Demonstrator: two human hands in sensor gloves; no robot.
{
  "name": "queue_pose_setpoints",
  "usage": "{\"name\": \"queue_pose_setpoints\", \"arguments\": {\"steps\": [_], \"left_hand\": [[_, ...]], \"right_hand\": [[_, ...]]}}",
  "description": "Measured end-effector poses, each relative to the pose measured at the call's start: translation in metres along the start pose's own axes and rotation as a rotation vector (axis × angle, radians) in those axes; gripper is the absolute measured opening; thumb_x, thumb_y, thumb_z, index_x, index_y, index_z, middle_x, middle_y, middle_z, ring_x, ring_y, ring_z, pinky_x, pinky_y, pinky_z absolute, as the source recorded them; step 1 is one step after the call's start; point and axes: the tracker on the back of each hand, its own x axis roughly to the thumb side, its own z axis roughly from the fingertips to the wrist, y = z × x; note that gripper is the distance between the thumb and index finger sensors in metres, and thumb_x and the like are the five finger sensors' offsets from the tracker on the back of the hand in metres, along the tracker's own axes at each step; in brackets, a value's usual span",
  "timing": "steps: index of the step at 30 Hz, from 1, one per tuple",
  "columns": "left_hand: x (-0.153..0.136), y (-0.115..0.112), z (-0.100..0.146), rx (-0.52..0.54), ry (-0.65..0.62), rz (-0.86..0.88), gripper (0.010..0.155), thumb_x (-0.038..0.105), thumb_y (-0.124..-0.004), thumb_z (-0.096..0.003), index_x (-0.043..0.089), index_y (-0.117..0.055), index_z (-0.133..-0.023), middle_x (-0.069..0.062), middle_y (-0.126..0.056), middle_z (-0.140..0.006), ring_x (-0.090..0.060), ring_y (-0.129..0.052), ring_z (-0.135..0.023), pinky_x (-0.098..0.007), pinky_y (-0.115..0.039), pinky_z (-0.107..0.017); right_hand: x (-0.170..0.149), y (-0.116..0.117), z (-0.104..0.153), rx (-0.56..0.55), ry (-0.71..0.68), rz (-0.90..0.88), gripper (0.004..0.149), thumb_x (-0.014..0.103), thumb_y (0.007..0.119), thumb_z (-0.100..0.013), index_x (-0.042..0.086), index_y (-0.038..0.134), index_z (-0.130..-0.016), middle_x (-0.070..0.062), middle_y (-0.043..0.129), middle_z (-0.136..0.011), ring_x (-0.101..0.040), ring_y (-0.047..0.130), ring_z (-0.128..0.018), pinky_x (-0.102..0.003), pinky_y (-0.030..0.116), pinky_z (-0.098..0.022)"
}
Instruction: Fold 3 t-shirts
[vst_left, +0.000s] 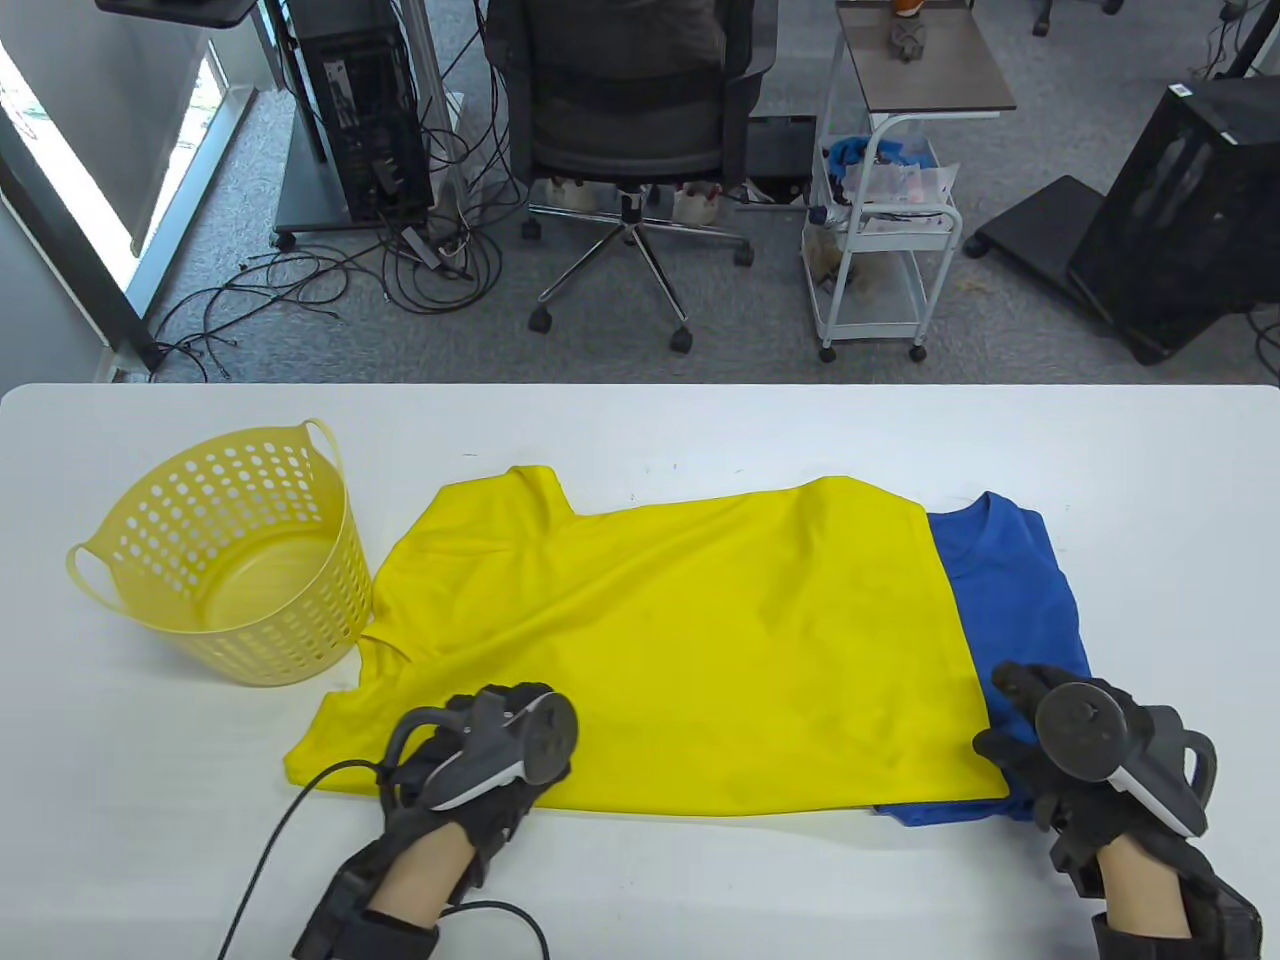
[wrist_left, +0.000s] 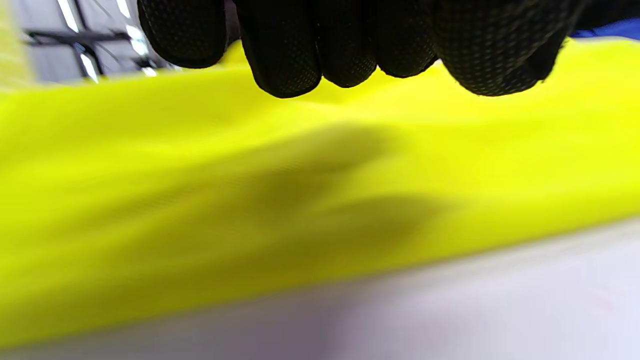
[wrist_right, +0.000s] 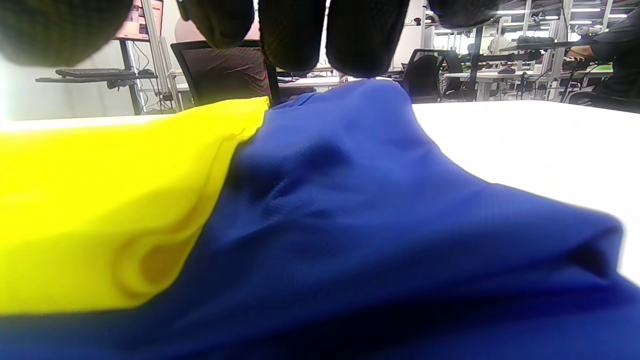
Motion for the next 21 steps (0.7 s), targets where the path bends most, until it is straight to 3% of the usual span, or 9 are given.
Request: {"name": "queue_pose_setpoints", "arguments": {"steps": [4, 6, 11, 17, 21], "left_hand": [[0.045, -0.016, -0.018, -0.116, -0.029, -0.056, 0.060, 0.054, -0.076, -0.0373, 0.039, -0.063, -0.094, 0.006, -0.067, -0.103, -0.021, -0.073, -0.092, -0.050, -0.066, -0.071], [0.053, -0.019, -0.017, -0.088, -0.011, -0.114, 0.061, 0.054, -0.077, -0.0367, 0.039, -0.061, -0.093, 0.004, -0.062, -0.103, -0.023, -0.069, -0.091, -0.050, -0.063, -0.072], [0.051, -0.023, -0.013, -0.040, -0.047, -0.128, 0.063, 0.054, -0.075, -0.0371, 0.039, -0.056, -0.095, 0.004, -0.060, -0.103, -0.023, -0.069, -0.091, -0.050, -0.064, -0.072], [0.060, -0.023, -0.009, -0.028, -0.098, -0.102, 0.047, 0.044, -0.078, -0.0400, 0.047, -0.066, -0.085, 0.006, -0.060, -0.104, -0.024, -0.067, -0.093, -0.051, -0.062, -0.072], [0.060, -0.021, -0.007, -0.027, -0.094, -0.095, 0.047, 0.048, -0.078, -0.0391, 0.043, -0.070, -0.085, 0.005, -0.063, -0.104, -0.023, -0.070, -0.093, -0.052, -0.065, -0.071]], "right_hand": [[0.005, 0.003, 0.000, 0.009, -0.018, 0.019, 0.072, 0.054, 0.080, -0.032, 0.031, 0.058, -0.096, -0.004, 0.065, -0.102, -0.038, 0.069, -0.093, -0.067, 0.049, -0.071], [0.006, 0.003, 0.000, 0.012, -0.023, 0.022, 0.072, 0.054, 0.080, -0.032, 0.031, 0.058, -0.096, -0.004, 0.065, -0.102, -0.038, 0.069, -0.093, -0.068, 0.049, -0.071], [0.008, 0.005, -0.001, 0.027, -0.026, 0.021, 0.072, 0.054, 0.080, -0.032, 0.031, 0.058, -0.096, -0.004, 0.065, -0.102, -0.038, 0.069, -0.093, -0.068, 0.048, -0.072], [0.009, 0.005, -0.001, 0.026, -0.033, 0.027, 0.072, 0.054, 0.080, -0.032, 0.031, 0.058, -0.096, -0.004, 0.065, -0.102, -0.038, 0.069, -0.093, -0.068, 0.048, -0.071], [0.010, 0.006, -0.001, 0.033, -0.037, 0.029, 0.072, 0.054, 0.080, -0.032, 0.031, 0.057, -0.096, -0.004, 0.065, -0.102, -0.038, 0.069, -0.093, -0.068, 0.048, -0.072]]}}
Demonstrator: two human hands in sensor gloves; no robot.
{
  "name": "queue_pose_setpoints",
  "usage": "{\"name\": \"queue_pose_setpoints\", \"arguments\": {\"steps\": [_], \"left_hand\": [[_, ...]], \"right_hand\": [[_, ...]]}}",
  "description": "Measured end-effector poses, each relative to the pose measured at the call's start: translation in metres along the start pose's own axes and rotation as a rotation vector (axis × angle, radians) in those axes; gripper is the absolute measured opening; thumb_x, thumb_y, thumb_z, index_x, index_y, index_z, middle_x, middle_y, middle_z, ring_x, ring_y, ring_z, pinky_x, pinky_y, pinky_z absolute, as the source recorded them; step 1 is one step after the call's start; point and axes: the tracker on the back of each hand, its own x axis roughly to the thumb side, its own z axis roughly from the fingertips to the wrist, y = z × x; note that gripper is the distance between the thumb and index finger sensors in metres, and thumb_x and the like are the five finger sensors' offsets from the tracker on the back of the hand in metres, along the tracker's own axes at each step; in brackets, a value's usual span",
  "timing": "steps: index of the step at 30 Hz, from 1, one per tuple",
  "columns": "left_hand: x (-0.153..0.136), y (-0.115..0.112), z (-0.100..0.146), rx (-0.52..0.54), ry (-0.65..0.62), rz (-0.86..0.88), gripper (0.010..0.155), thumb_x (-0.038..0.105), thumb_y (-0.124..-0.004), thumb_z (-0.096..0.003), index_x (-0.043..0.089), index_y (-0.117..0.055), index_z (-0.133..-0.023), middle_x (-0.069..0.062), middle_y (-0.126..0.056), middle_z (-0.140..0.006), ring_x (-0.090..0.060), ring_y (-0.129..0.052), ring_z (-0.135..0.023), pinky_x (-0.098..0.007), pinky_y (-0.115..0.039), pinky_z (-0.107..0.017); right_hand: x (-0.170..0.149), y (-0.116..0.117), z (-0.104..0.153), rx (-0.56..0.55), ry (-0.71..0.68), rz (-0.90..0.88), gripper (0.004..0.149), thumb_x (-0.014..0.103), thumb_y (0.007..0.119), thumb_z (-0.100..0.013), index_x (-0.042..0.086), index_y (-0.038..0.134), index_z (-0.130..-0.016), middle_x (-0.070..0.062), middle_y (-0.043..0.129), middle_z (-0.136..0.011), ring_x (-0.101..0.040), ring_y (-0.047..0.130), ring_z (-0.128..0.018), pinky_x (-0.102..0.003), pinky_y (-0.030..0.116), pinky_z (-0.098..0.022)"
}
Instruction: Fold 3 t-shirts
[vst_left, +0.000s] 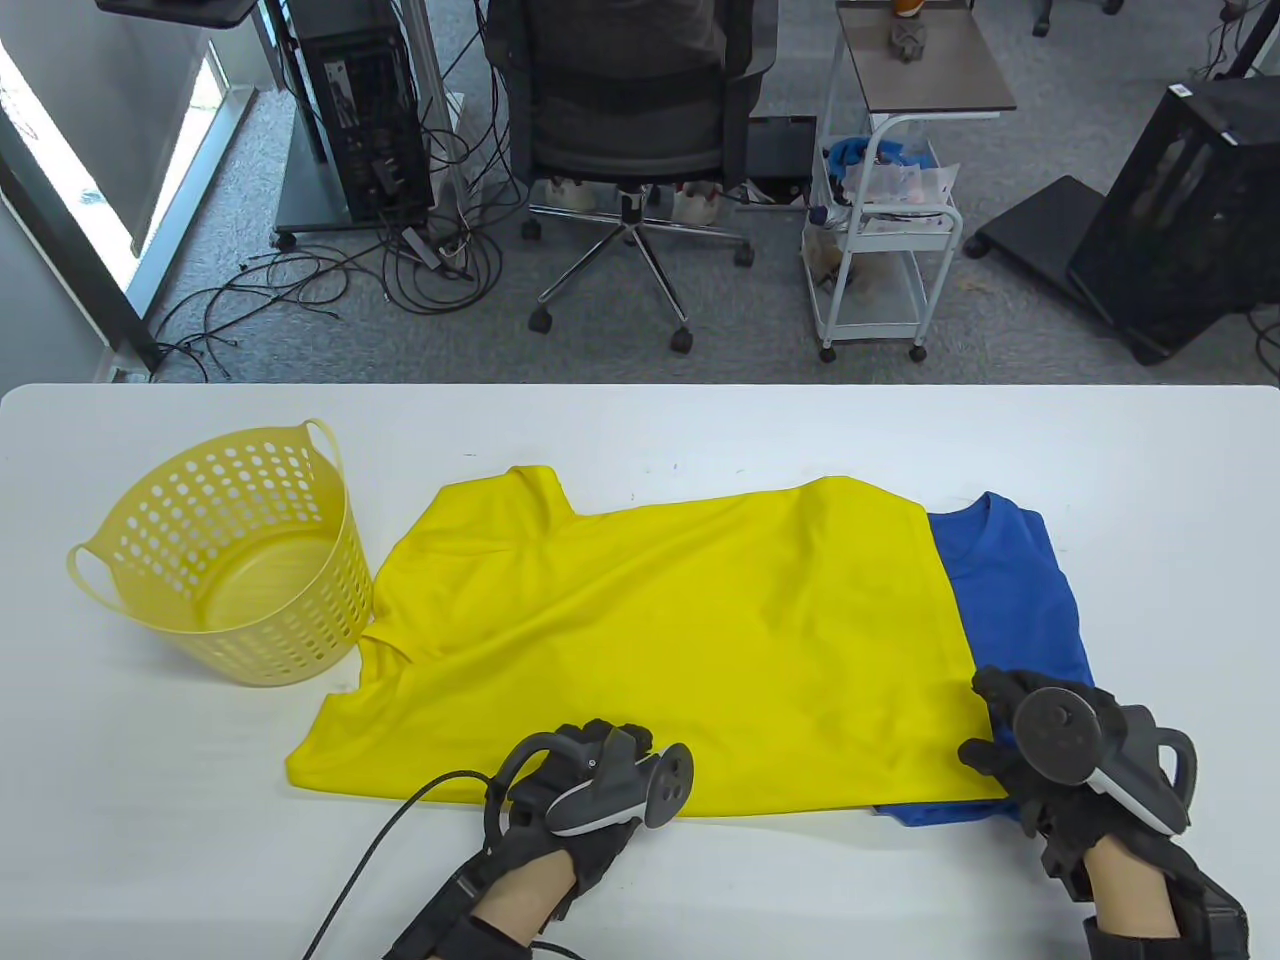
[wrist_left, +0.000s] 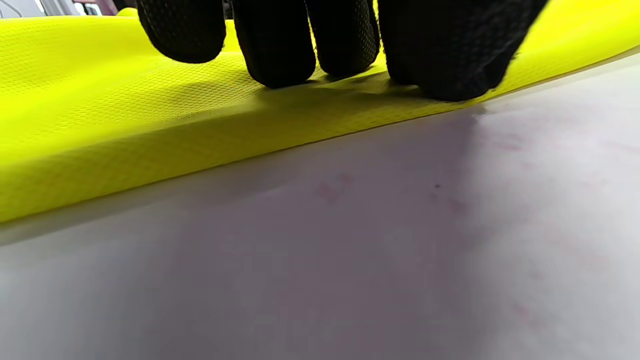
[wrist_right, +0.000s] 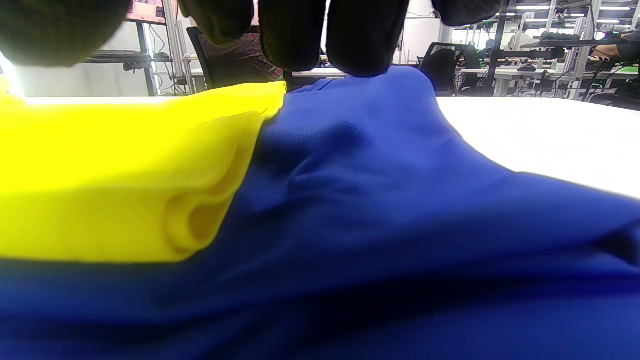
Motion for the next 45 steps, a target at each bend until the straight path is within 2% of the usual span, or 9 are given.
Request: {"name": "queue_pose_setpoints", "arguments": {"steps": [4, 6, 11, 19, 28, 33, 37, 40, 45], "left_hand": [[0.002, 0.000, 0.001, -0.057, 0.000, 0.032, 0.059, 0.056, -0.079, -0.0354, 0.038, -0.066, -0.090, 0.002, -0.058, -0.107, -0.027, -0.064, -0.096, -0.053, -0.061, -0.073], [0.005, -0.001, 0.000, 0.026, 0.014, -0.009, 0.057, 0.056, -0.081, -0.0331, 0.038, -0.070, -0.086, 0.003, -0.063, -0.104, -0.026, -0.069, -0.093, -0.052, -0.064, -0.071], [0.004, -0.001, -0.004, 0.103, 0.018, 0.020, 0.044, 0.051, -0.082, -0.0337, 0.039, -0.079, -0.076, 0.004, -0.072, -0.095, -0.024, -0.077, -0.085, -0.051, -0.068, -0.068], [0.003, -0.001, -0.006, 0.083, -0.014, 0.045, 0.042, 0.050, -0.082, -0.0356, 0.037, -0.079, -0.075, 0.006, -0.074, -0.087, -0.023, -0.075, -0.085, -0.050, -0.066, -0.069], [-0.001, 0.001, -0.005, 0.141, -0.052, 0.072, 0.041, 0.050, -0.083, -0.0362, 0.031, -0.083, -0.073, 0.004, -0.079, -0.080, -0.020, -0.080, -0.077, -0.045, -0.073, -0.065], [-0.011, 0.013, -0.001, 0.221, -0.036, 0.121, 0.042, 0.051, -0.083, -0.0360, 0.031, -0.083, -0.073, 0.003, -0.079, -0.080, -0.020, -0.080, -0.077, -0.045, -0.073, -0.065], [-0.016, 0.028, 0.001, 0.272, 0.001, 0.135, 0.042, 0.050, -0.083, -0.0360, 0.031, -0.083, -0.073, 0.004, -0.079, -0.081, -0.020, -0.080, -0.079, -0.045, -0.073, -0.066], [-0.020, 0.045, -0.001, 0.323, 0.029, 0.118, 0.042, 0.050, -0.083, -0.0359, 0.031, -0.083, -0.073, 0.004, -0.079, -0.082, -0.020, -0.080, -0.079, -0.045, -0.073, -0.066], [-0.022, 0.080, -0.008, 0.379, 0.050, 0.069, 0.042, 0.050, -0.083, -0.0359, 0.031, -0.083, -0.073, 0.004, -0.079, -0.082, -0.021, -0.080, -0.079, -0.045, -0.073, -0.066]], "right_hand": [[0.001, 0.000, 0.000, 0.006, 0.001, 0.003, 0.072, 0.054, 0.080, -0.032, 0.031, 0.057, -0.096, -0.004, 0.065, -0.102, -0.038, 0.069, -0.093, -0.068, 0.048, -0.072], [0.001, 0.000, 0.000, 0.009, 0.002, 0.000, 0.070, 0.054, 0.080, -0.032, 0.031, 0.059, -0.095, -0.004, 0.065, -0.102, -0.038, 0.069, -0.093, -0.068, 0.048, -0.072], [0.002, 0.000, 0.000, 0.010, 0.004, -0.001, 0.070, 0.054, 0.080, -0.032, 0.031, 0.059, -0.095, -0.004, 0.065, -0.102, -0.038, 0.069, -0.093, -0.068, 0.048, -0.072], [0.002, 0.000, 0.000, 0.022, 0.006, 0.002, 0.071, 0.054, 0.080, -0.032, 0.031, 0.059, -0.096, -0.004, 0.065, -0.102, -0.038, 0.069, -0.093, -0.068, 0.048, -0.072], [0.002, 0.000, 0.000, 0.031, 0.007, -0.013, 0.070, 0.053, 0.080, -0.032, 0.031, 0.059, -0.096, -0.004, 0.065, -0.102, -0.038, 0.069, -0.093, -0.069, 0.047, -0.072], [0.004, -0.009, 0.001, 0.015, -0.031, -0.089, 0.069, 0.053, 0.080, -0.033, 0.030, 0.060, -0.096, -0.005, 0.066, -0.101, -0.038, 0.071, -0.091, -0.067, 0.050, -0.071], [0.016, -0.034, 0.000, -0.029, -0.081, -0.117, 0.064, 0.052, 0.079, -0.036, 0.028, 0.065, -0.094, -0.004, 0.074, -0.094, -0.035, 0.078, -0.082, -0.061, 0.058, -0.066], [0.041, -0.056, -0.005, 0.023, -0.133, -0.102, 0.063, 0.052, 0.078, -0.037, 0.027, 0.066, -0.093, -0.004, 0.076, -0.090, -0.033, 0.080, -0.078, -0.060, 0.060, -0.065], [0.086, -0.070, -0.013, 0.026, -0.235, -0.186, 0.063, 0.053, 0.077, -0.038, 0.028, 0.064, -0.094, -0.004, 0.076, -0.092, -0.034, 0.079, -0.080, -0.061, 0.059, -0.066]]}}
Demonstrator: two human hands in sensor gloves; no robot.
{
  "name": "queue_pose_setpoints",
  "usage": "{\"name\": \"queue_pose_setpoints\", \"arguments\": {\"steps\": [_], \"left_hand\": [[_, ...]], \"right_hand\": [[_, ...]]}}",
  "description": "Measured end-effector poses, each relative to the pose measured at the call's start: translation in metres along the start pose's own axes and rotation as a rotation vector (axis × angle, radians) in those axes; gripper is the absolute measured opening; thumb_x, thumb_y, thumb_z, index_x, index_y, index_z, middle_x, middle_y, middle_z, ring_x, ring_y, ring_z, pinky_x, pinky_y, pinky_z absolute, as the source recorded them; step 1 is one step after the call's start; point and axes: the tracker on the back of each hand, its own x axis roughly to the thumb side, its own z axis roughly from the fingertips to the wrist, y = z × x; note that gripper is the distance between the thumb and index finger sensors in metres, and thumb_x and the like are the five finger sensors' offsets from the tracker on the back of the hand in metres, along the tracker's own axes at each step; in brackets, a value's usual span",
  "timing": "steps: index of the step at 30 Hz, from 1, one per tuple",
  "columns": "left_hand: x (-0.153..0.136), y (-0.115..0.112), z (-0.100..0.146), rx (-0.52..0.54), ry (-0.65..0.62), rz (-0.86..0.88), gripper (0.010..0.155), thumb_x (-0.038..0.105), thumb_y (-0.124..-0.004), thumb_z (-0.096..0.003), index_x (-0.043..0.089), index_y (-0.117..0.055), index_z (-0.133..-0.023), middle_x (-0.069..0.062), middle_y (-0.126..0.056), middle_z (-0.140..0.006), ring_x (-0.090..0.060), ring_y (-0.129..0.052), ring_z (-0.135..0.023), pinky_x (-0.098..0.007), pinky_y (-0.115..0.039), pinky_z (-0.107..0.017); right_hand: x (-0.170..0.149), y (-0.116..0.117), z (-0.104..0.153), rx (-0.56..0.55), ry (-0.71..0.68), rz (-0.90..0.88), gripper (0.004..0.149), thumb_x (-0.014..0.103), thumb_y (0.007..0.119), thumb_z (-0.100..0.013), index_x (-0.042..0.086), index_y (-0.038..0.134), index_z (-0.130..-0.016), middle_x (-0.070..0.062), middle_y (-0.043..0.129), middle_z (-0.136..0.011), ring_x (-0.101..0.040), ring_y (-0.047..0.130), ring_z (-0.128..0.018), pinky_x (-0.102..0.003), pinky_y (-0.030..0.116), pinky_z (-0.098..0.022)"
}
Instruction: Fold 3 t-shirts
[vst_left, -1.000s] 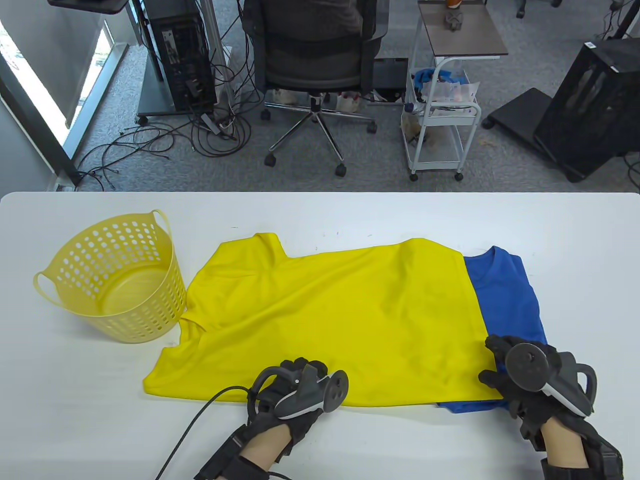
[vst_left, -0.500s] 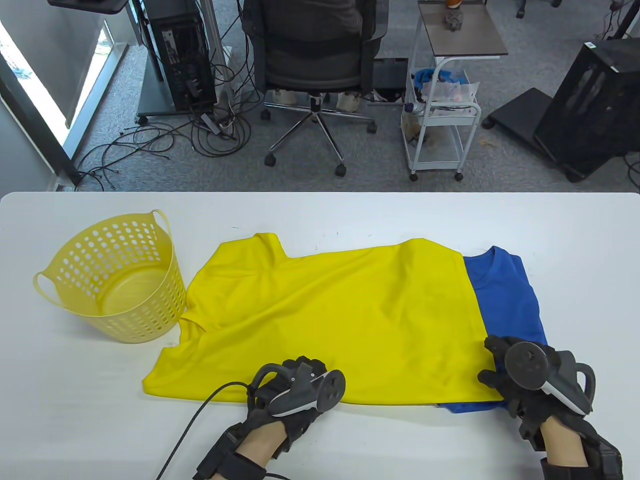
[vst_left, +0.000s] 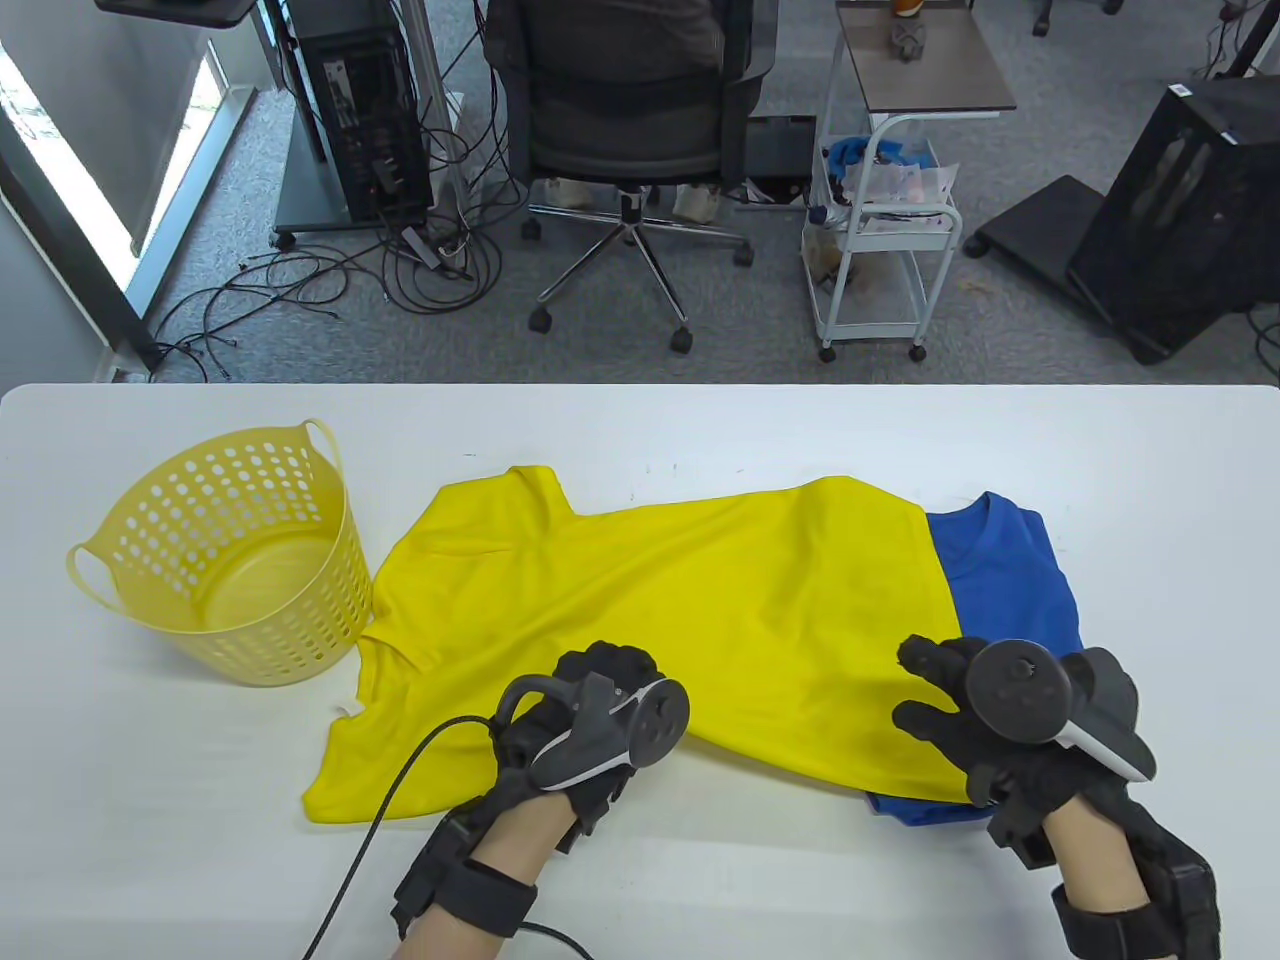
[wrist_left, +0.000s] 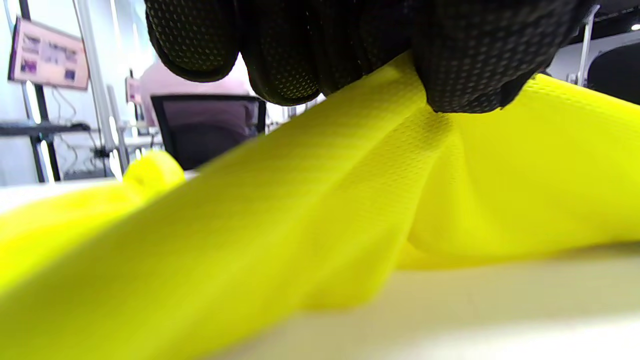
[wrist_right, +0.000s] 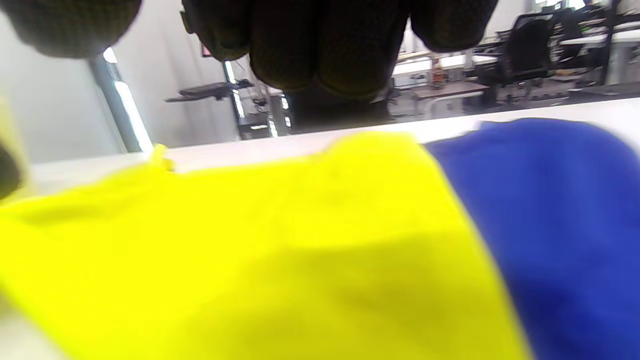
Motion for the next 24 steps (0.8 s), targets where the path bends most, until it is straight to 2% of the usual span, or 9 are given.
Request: {"name": "queue_pose_setpoints", "arguments": {"steps": [9, 20, 24], "left_hand": [[0.018, 0.068, -0.032, 0.123, 0.023, -0.081, 0.042, 0.052, -0.083, -0.0356, 0.032, -0.084, -0.072, 0.005, -0.080, -0.082, -0.020, -0.081, -0.080, -0.045, -0.074, -0.065], [0.033, 0.112, -0.057, 0.177, 0.113, 0.007, 0.041, 0.053, -0.083, -0.0362, 0.032, -0.085, -0.072, 0.005, -0.080, -0.082, -0.020, -0.081, -0.080, -0.046, -0.074, -0.065], [0.032, 0.121, -0.060, 0.176, 0.145, 0.044, 0.042, 0.053, -0.083, -0.0363, 0.032, -0.085, -0.072, 0.005, -0.081, -0.082, -0.020, -0.082, -0.079, -0.046, -0.074, -0.064]], "right_hand": [[0.036, 0.029, -0.033, 0.104, -0.058, -0.074, 0.074, 0.054, 0.074, -0.038, 0.023, 0.052, -0.102, -0.009, 0.065, -0.102, -0.041, 0.071, -0.089, -0.064, 0.055, -0.068], [0.060, 0.050, -0.045, 0.098, -0.102, -0.162, 0.073, 0.051, 0.073, -0.041, 0.019, 0.050, -0.102, -0.012, 0.061, -0.104, -0.042, 0.069, -0.090, -0.064, 0.054, -0.067], [0.071, 0.058, -0.044, 0.066, -0.100, -0.194, 0.080, 0.056, 0.071, -0.039, 0.017, 0.046, -0.103, -0.013, 0.058, -0.106, -0.043, 0.066, -0.091, -0.066, 0.052, -0.067]]}}
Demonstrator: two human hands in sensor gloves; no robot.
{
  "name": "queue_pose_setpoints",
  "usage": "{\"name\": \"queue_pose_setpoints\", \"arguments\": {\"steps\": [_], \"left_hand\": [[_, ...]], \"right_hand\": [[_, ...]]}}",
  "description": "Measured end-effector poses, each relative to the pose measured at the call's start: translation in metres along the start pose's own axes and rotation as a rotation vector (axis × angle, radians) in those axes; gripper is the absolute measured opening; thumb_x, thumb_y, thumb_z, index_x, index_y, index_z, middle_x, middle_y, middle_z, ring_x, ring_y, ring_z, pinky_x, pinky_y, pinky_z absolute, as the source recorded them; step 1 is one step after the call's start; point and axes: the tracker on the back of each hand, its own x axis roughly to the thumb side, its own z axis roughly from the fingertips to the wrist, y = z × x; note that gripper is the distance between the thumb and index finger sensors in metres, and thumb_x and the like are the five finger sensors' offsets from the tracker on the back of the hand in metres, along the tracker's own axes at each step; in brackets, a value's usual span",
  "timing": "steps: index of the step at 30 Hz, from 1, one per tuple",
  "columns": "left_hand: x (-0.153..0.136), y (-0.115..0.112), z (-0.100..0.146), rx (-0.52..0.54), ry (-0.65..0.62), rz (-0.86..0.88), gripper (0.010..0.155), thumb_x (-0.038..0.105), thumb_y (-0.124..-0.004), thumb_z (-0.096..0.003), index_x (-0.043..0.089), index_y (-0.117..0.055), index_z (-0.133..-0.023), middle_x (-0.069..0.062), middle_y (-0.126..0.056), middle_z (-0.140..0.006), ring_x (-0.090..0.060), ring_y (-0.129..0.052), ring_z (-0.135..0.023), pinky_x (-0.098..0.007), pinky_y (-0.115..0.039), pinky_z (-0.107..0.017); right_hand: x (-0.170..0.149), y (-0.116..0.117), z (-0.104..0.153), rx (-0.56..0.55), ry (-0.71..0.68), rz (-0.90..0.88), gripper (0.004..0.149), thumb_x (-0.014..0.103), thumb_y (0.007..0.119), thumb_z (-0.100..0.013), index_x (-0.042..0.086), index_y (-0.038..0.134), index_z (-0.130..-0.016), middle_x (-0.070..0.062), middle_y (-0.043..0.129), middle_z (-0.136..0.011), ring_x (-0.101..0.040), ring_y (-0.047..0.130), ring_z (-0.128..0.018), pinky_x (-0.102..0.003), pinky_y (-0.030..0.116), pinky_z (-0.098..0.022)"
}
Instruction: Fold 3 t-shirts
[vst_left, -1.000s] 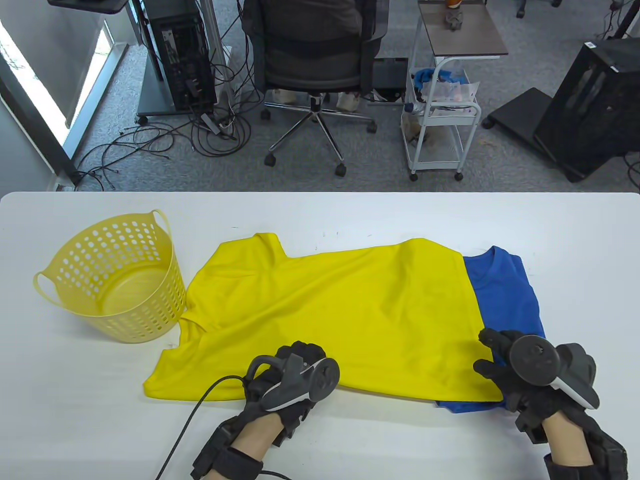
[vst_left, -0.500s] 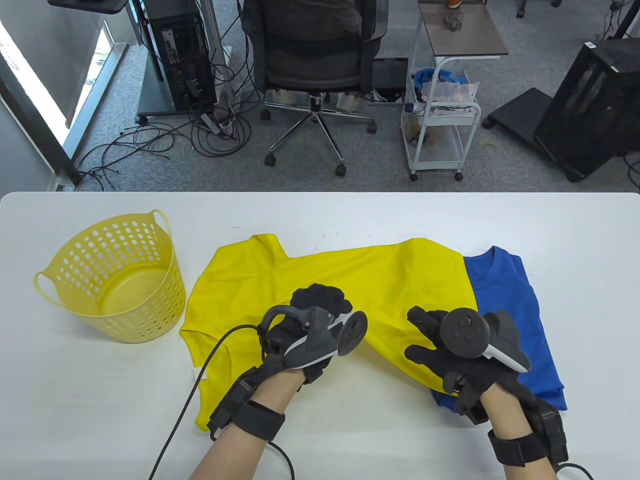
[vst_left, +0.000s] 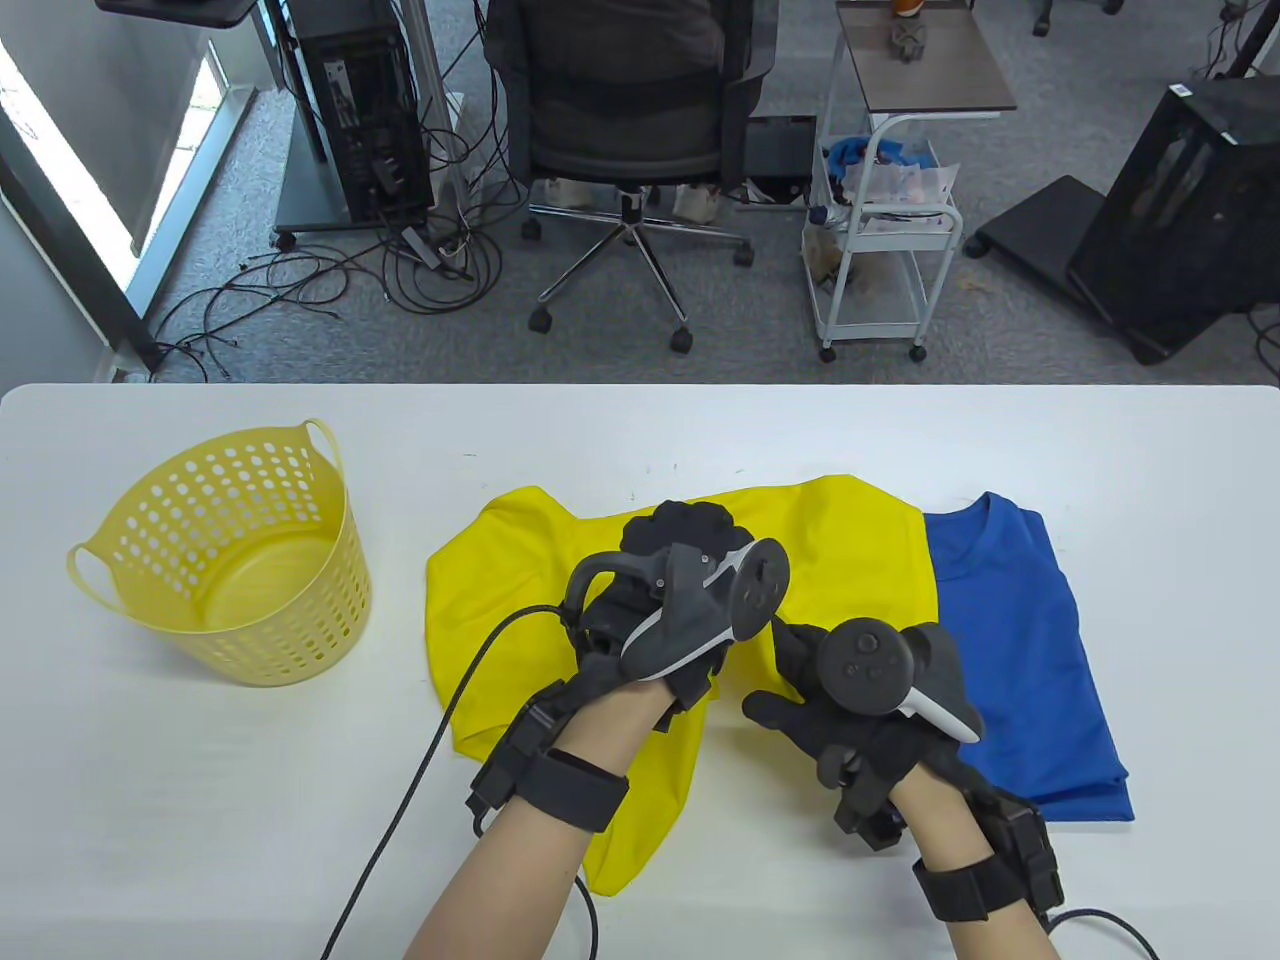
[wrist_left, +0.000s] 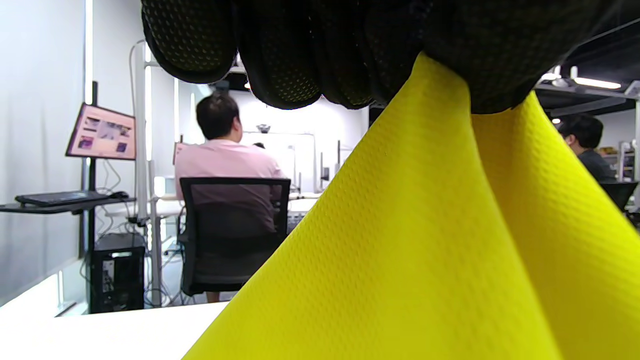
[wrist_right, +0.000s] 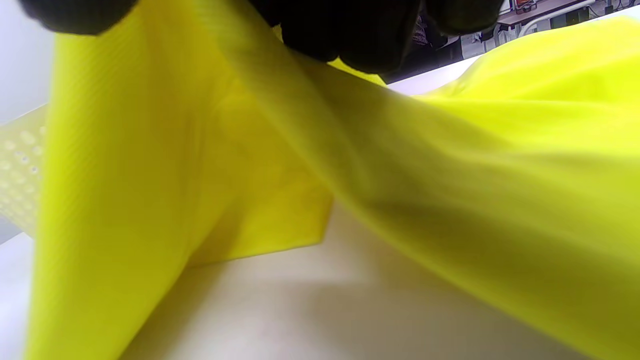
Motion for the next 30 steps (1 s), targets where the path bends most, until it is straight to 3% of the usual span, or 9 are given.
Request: {"name": "queue_pose_setpoints", "arguments": {"steps": [5, 9, 14, 19, 25, 30], "left_hand": [[-0.006, 0.005, 0.000, 0.003, 0.042, 0.003, 0.041, 0.053, -0.083, -0.0370, 0.032, -0.085, -0.072, 0.004, -0.081, -0.082, -0.020, -0.082, -0.079, -0.046, -0.075, -0.063], [-0.012, 0.007, 0.003, -0.003, 0.078, 0.025, 0.041, 0.053, -0.083, -0.0372, 0.031, -0.085, -0.072, 0.004, -0.081, -0.082, -0.021, -0.083, -0.078, -0.046, -0.075, -0.063], [-0.023, 0.012, 0.008, 0.007, 0.097, 0.031, 0.041, 0.053, -0.082, -0.0373, 0.031, -0.085, -0.072, 0.004, -0.081, -0.081, -0.021, -0.083, -0.078, -0.046, -0.075, -0.063], [-0.037, 0.016, 0.011, 0.004, 0.126, 0.049, 0.041, 0.053, -0.082, -0.0375, 0.031, -0.085, -0.072, 0.004, -0.082, -0.081, -0.021, -0.083, -0.078, -0.046, -0.075, -0.063], [-0.049, 0.022, 0.016, 0.017, 0.149, 0.049, 0.041, 0.053, -0.082, -0.0375, 0.031, -0.085, -0.072, 0.004, -0.082, -0.081, -0.021, -0.083, -0.078, -0.046, -0.075, -0.063], [-0.062, 0.029, 0.018, 0.016, 0.179, 0.051, 0.041, 0.053, -0.082, -0.0378, 0.031, -0.085, -0.072, 0.004, -0.082, -0.081, -0.021, -0.083, -0.078, -0.046, -0.075, -0.062]], "right_hand": [[0.018, 0.020, 0.001, -0.094, 0.050, -0.058, 0.100, 0.070, 0.069, -0.031, 0.013, 0.035, -0.105, -0.017, 0.042, -0.110, -0.046, 0.052, -0.097, -0.073, 0.040, -0.070], [0.034, 0.037, 0.002, -0.213, 0.112, -0.059, 0.104, 0.069, 0.075, -0.030, 0.011, 0.032, -0.105, -0.019, 0.038, -0.110, -0.048, 0.048, -0.098, -0.075, 0.038, -0.069], [0.041, 0.048, 0.003, -0.337, 0.207, 0.061, 0.092, 0.057, 0.082, -0.036, 0.010, 0.041, -0.103, -0.019, 0.048, -0.107, -0.046, 0.059, -0.093, -0.074, 0.044, -0.067], [0.030, 0.055, 0.002, -0.356, 0.271, 0.059, 0.075, 0.049, 0.082, -0.041, 0.015, 0.051, -0.100, -0.013, 0.060, -0.102, -0.042, 0.069, -0.089, -0.072, 0.048, -0.067], [0.021, 0.058, 0.000, -0.399, 0.298, 0.149, 0.045, 0.040, 0.081, -0.044, 0.025, 0.074, -0.087, 0.000, 0.087, -0.083, -0.031, 0.088, -0.074, -0.069, 0.054, -0.067], [0.013, 0.057, 0.001, -0.387, 0.323, 0.171, 0.043, 0.041, 0.079, -0.045, 0.025, 0.075, -0.085, 0.001, 0.088, -0.079, -0.030, 0.089, -0.072, -0.069, 0.055, -0.066]]}}
